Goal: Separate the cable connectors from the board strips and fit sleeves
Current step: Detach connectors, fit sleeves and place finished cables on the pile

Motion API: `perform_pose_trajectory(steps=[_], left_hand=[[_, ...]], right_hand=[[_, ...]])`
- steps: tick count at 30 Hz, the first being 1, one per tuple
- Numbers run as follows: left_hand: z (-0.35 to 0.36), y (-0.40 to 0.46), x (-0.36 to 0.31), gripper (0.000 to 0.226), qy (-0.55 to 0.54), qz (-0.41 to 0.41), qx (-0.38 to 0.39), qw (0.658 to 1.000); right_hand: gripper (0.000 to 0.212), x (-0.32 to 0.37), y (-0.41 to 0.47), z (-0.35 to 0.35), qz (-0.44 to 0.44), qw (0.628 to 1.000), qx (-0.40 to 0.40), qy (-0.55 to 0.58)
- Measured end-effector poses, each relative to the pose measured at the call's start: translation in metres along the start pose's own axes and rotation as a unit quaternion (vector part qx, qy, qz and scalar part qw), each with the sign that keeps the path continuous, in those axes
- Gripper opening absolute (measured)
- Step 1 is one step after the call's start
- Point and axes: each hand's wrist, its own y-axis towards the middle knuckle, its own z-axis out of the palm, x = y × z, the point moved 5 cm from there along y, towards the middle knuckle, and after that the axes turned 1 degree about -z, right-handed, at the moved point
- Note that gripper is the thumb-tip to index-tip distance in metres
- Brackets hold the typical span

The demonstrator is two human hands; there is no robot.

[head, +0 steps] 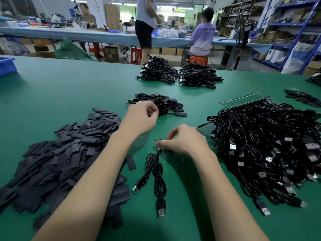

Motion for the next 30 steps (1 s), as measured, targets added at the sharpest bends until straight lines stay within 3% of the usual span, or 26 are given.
perform_pose_trajectory(steps=[4, 7, 10, 12, 17, 22, 26, 30], left_hand=[[0.017, -0.018, 0.012, 0.025, 0.104, -0.090, 0.174, 0.975], [0.022, -0.023, 0.015, 0.026, 0.017, -0.145, 0.248, 0.958], [0.020, -0.023, 0.012, 0.006, -0.169, -0.187, 0.199, 0.947], [0.018, -0.024, 0.012, 0.006, -0.266, -0.202, 0.163, 0.928], [0.020, -0.028, 0.005, 0.008, -0.430, -0.208, 0.196, 0.856], [0.020, -0.029, 0.002, 0.009, -0.476, -0.203, 0.205, 0.831], [0.018, -0.028, 0.005, 0.010, -0.440, -0.189, 0.203, 0.854], [0.020, -0.027, 0.004, 0.008, -0.466, -0.172, 0.211, 0.842]], right_hand=[[0.041, 0.010, 0.000, 0.009, 0.027, 0.999, 0.022, 0.011], [0.030, 0.006, 0.002, 0.013, 0.036, 0.993, 0.032, 0.108], [0.019, 0.002, 0.000, 0.010, 0.027, 0.965, 0.029, 0.259], [0.018, -0.001, -0.003, 0.003, 0.016, 0.949, 0.048, 0.310], [0.023, -0.009, -0.003, -0.012, 0.004, 0.907, -0.006, 0.420], [0.019, -0.007, -0.004, -0.016, -0.009, 0.888, -0.028, 0.458], [0.013, -0.006, -0.004, -0.019, -0.023, 0.890, -0.024, 0.454], [0.013, -0.009, -0.002, -0.016, -0.010, 0.877, -0.010, 0.480]])
